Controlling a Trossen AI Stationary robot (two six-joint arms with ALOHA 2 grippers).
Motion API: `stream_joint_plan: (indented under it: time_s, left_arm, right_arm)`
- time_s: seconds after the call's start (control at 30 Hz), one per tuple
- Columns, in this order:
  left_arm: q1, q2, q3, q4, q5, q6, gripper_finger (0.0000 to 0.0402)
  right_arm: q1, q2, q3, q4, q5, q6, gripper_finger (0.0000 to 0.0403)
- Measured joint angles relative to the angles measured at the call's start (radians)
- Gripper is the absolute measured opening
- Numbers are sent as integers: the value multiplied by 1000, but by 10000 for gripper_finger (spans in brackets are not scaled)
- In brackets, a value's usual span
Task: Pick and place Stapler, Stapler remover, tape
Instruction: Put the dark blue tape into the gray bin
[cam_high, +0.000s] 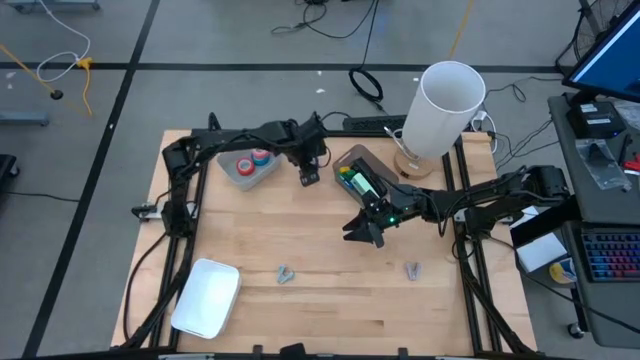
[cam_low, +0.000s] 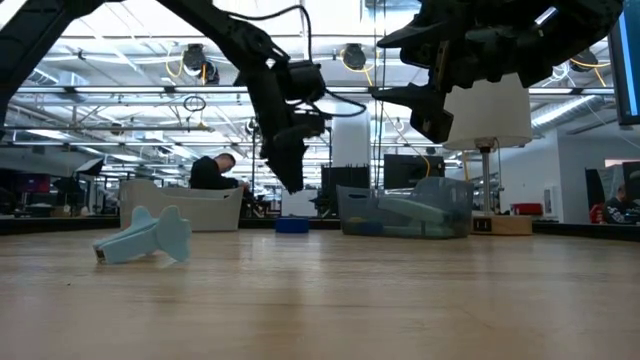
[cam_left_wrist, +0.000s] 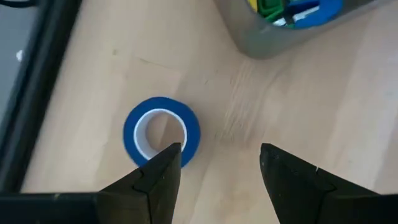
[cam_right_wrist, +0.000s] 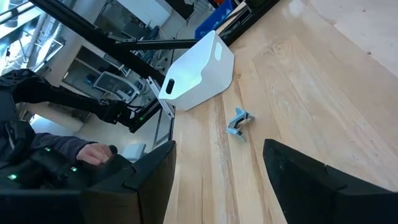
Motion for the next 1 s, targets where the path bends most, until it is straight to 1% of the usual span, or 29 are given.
stream_joint_plan:
  time_s: [0.17,0.27,0.5,0.73,0.77,0.87,1.0]
  left_arm:
    - [-1,34,0,16,4,13,218]
    - [0,52,0,43,-30,13,218]
    - [9,104,-1,22,-72,-2,218]
    - [8,161,2,44,-80,-27,217]
    - [5,163,3,50,-94,-38,215]
    - [3,165,3,55,-117,-47,191]
    - [11,166,2,56,-129,-68,131]
  right_arm:
    - [0,0,0,0,0,-16,238]
    - [0,0,0,0,0,-16,238]
    - [0,0,0,-5,0,-16,238]
    - [0,0,0,0,1,-16,238]
    - [0,0,0,0,1,-16,238]
    - [0,0,0,0,0,-16,238]
    - [0,0,0,0,1,-16,238]
